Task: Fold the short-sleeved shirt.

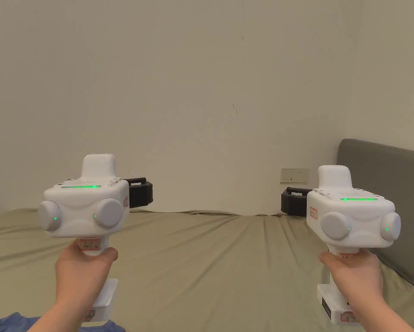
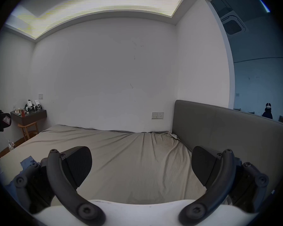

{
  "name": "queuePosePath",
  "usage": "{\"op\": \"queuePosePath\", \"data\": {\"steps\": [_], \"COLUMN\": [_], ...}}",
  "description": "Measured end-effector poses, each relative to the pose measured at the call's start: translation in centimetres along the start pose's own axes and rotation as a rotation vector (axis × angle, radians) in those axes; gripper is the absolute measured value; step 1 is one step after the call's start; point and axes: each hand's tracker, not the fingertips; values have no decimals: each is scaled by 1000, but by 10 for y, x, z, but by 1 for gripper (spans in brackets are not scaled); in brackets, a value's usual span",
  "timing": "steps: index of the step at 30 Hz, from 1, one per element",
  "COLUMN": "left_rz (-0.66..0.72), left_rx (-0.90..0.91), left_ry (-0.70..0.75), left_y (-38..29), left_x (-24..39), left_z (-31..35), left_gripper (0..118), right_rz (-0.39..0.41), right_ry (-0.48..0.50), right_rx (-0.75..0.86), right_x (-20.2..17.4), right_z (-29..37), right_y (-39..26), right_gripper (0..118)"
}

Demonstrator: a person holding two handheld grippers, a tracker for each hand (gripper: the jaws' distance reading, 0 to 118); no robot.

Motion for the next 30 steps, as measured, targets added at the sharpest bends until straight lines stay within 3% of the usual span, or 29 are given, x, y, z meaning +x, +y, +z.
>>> {"op": "queuePosePath", "data": {"steps": [9, 30], "left_rz": [-4, -24], "left_rx": [0, -18], "left_ry": [-6, -36], "left_y": [2, -2], "left_x": [2, 8], "left_z": [-3, -4], "left_gripper": [118, 118], "right_rz": [34, 33], "right_ry": [1, 2], "right_rx": [5, 2], "right_x": [-1, 2], "right_z": [0, 1], "right_y": [-1, -6], "right_gripper": [118, 118]}}
